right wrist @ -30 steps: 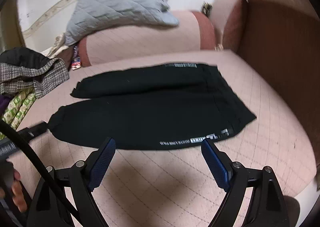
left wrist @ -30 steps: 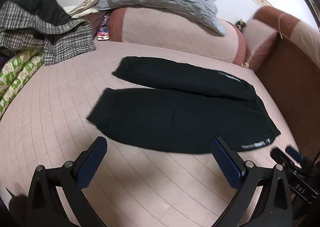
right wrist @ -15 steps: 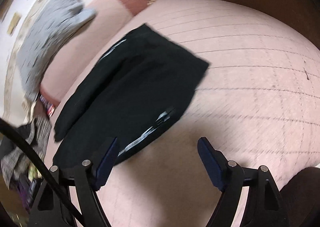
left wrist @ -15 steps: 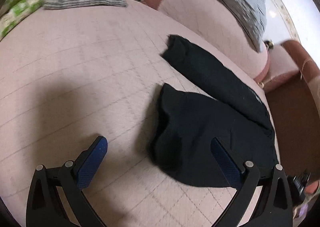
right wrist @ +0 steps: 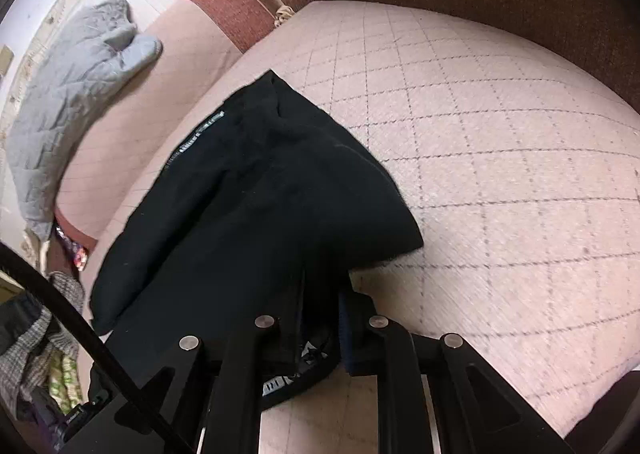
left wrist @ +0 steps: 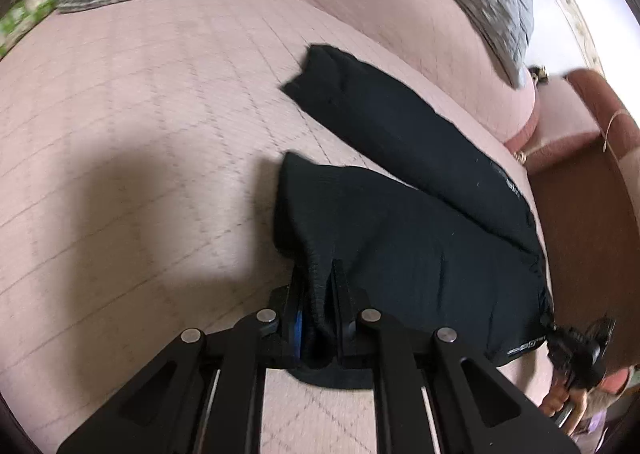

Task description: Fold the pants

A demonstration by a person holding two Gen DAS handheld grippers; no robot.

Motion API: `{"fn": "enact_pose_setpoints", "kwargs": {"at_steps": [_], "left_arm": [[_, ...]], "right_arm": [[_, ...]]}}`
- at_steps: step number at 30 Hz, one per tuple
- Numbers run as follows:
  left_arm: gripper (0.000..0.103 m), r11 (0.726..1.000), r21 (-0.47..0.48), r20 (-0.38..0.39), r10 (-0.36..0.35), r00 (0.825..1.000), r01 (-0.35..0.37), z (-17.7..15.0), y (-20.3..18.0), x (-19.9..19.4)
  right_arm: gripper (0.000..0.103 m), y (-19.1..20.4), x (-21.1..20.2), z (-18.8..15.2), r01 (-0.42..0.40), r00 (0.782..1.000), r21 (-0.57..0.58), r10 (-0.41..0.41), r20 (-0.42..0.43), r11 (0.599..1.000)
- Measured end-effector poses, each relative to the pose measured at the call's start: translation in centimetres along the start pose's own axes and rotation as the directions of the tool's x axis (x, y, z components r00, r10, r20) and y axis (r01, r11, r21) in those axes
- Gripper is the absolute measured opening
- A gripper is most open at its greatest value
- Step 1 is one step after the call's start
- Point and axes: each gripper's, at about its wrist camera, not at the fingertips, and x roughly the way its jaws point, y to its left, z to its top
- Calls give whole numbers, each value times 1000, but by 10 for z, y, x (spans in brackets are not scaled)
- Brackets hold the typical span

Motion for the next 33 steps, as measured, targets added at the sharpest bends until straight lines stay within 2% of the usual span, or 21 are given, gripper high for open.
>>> {"fn": "enact_pose_setpoints", "kwargs": {"at_steps": [4, 12, 17, 19, 20, 22, 24, 25, 26, 28, 31, 33], "left_arm": [[10, 999, -31, 10, -23, 1000, 23, -8, 0, -21], [10, 997, -70, 26, -38, 999, 40, -31, 0, -68], [13, 997, -74, -24, -4, 1000, 3, -65, 17, -69], [15, 998, -40, -50, 37, 998, -39, -77, 23, -64], [15, 997, -22, -45, 68, 997, -69, -80, 25, -66], [15, 994, 22, -10, 111, 994, -111, -84, 28, -80], [19, 993, 36, 44, 110, 993, -111, -82, 31, -101], [27, 992, 45, 74, 110, 991, -114, -80, 33, -111], [37, 991, 58, 109, 114, 987, -121, -76, 32, -121], [49, 988, 96, 170, 105, 980, -122, -61, 25, -132], [51, 985, 139, 164, 76, 984, -99, -32, 8, -122], [54, 981, 183, 158, 39, 987, -68, -7, -12, -103]], "right_arm": [[13, -2, -23, -6, -53, 999, -9, 53, 1, 999], [12, -14, -69, -18, -93, 996, -10, 93, 8, 996], [13, -46, -88, -38, -105, 994, 40, 106, -24, 994], [18, -54, -87, -43, -85, 995, 41, 87, -39, 996], [24, -57, -87, -44, -60, 997, 39, 62, -38, 997], [25, -63, -96, -43, 17, 1000, 46, -18, 3, 999], [52, -66, -113, -38, 56, 997, 46, -59, 54, 997], [55, -66, -122, -36, 79, 992, 43, -83, 94, 996], [55, -64, -132, -32, 109, 984, 24, -112, 141, 994], [56, -43, -141, -24, 159, 970, -91, -138, 202, 983], [57, -8, -126, -15, 122, 982, -239, -81, 172, 963], [57, 22, -103, -5, 56, 994, -370, -17, 106, 928]]}}
